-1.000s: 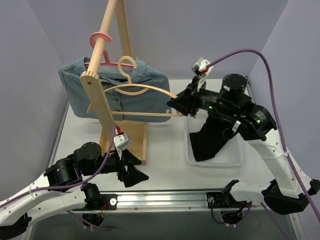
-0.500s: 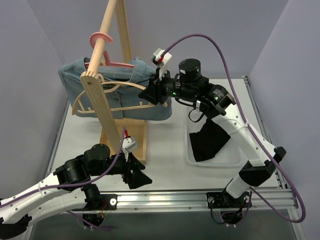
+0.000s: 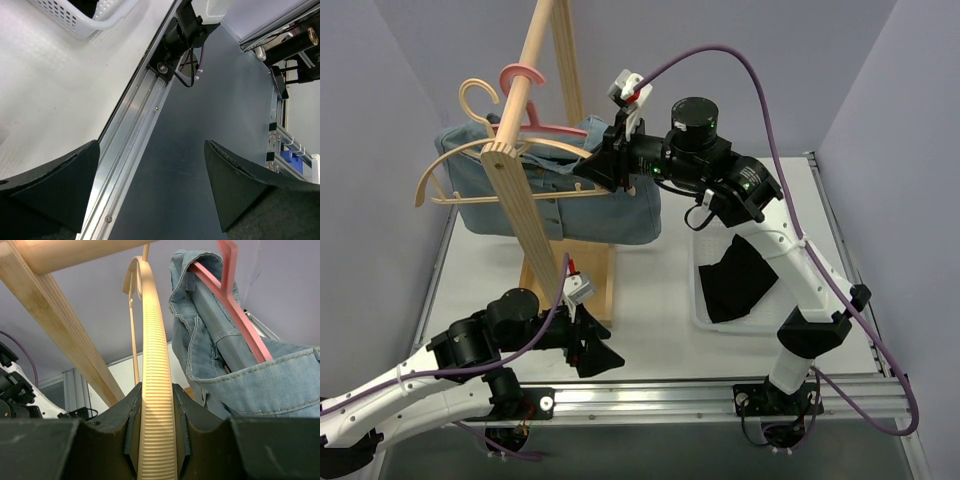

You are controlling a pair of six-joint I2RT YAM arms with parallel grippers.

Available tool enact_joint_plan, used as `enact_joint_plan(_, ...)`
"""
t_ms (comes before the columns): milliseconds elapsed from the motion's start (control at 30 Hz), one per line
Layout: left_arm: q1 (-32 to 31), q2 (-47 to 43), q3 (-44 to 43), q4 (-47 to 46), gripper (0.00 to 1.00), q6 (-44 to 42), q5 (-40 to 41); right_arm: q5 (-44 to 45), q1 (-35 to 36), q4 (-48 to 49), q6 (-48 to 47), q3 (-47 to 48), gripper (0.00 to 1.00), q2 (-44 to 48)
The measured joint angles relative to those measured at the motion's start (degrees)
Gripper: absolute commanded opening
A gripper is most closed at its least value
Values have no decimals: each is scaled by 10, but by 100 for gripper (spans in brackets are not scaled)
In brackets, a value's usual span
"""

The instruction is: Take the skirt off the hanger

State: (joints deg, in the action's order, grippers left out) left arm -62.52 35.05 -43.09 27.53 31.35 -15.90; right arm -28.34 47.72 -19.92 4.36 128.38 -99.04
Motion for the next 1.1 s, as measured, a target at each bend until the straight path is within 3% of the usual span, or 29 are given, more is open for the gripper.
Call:
enact_joint_plan(400,0,26,2,-15,94,0,-7,5,2,27,1,-103,0,70)
enact_joint_plan(1100,0,44,6,-38,94,10,-15,0,4,10,-2,-18,0,47)
